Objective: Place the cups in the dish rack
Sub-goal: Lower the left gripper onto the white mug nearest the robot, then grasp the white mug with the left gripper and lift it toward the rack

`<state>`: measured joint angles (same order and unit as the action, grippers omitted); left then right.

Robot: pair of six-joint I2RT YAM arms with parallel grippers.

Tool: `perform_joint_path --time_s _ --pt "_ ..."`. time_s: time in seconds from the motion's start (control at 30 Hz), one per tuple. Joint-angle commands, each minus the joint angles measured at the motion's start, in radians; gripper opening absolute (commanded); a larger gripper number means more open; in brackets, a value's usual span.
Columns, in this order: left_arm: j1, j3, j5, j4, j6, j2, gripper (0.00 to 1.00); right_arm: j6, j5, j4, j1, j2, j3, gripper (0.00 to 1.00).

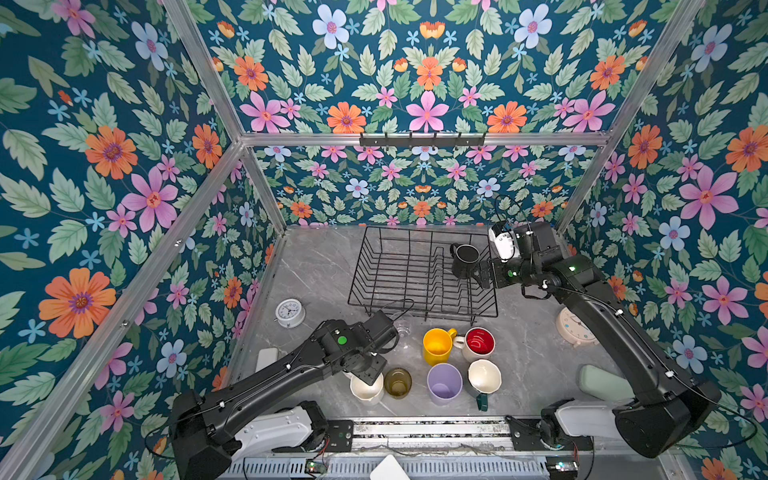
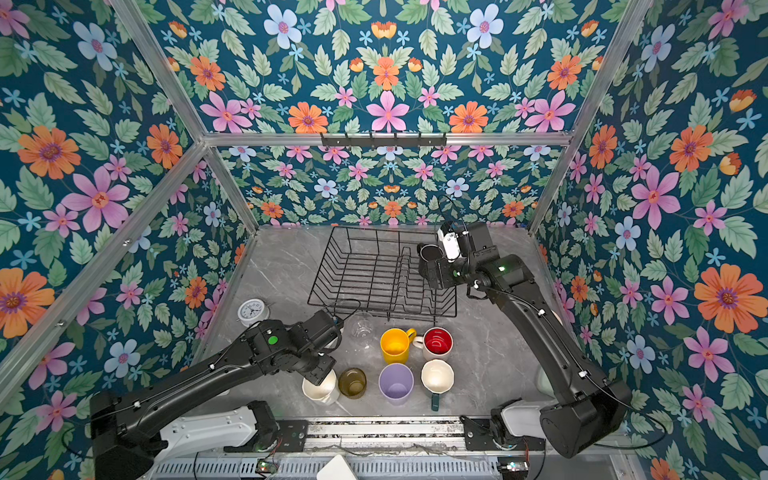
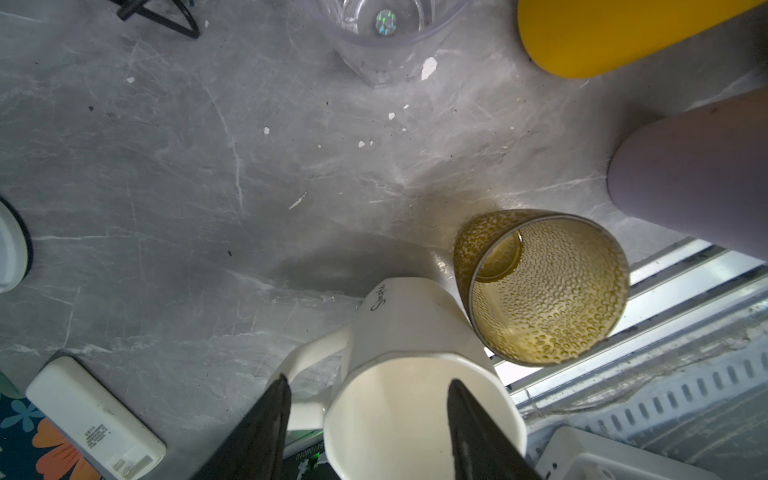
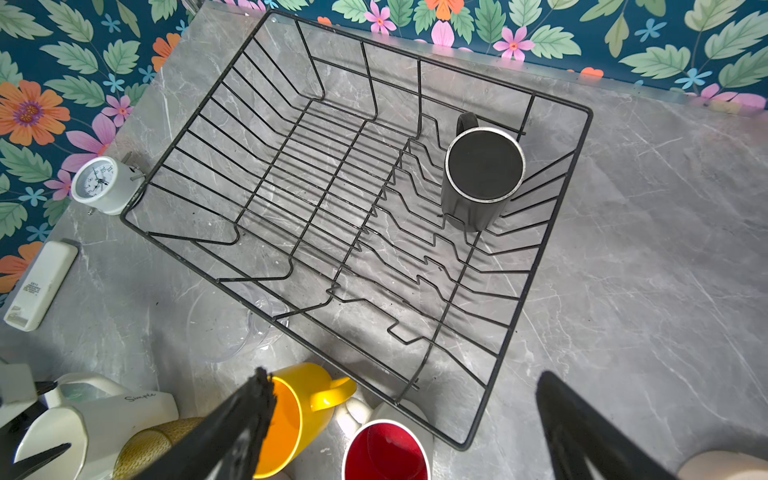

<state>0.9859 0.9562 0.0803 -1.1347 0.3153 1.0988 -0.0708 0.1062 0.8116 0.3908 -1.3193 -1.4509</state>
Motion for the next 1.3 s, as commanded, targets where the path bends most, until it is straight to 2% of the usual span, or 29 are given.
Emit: perform_joint_path --time_s 0.0,0.37,0.8,1.03,1.27 --pt "-0.001 0.0 0.019 -0.024 0.015 0.013 0.61 0.003 0.007 0.008 0.001 0.013 -0.002 0.98" --pt "-0.01 -0.026 0.004 -0.034 0.098 0.085 0.6 0.008 0.003 0.014 0.001 0.051 0.002 0.98" --pt "-0.013 -0.051 0.047 -0.026 0.162 0.134 0.57 0.002 0.006 0.014 0.002 0.068 0.006 0.98" --pt "-0.015 -0.055 0.048 -0.016 0.165 0.162 0.49 0.002 0.0 0.017 0.001 0.075 0.007 0.98" --pt "-0.015 -0.047 0.055 -0.03 0.175 0.181 0.36 -0.001 0.001 0.012 0.001 0.078 0.007 0.98"
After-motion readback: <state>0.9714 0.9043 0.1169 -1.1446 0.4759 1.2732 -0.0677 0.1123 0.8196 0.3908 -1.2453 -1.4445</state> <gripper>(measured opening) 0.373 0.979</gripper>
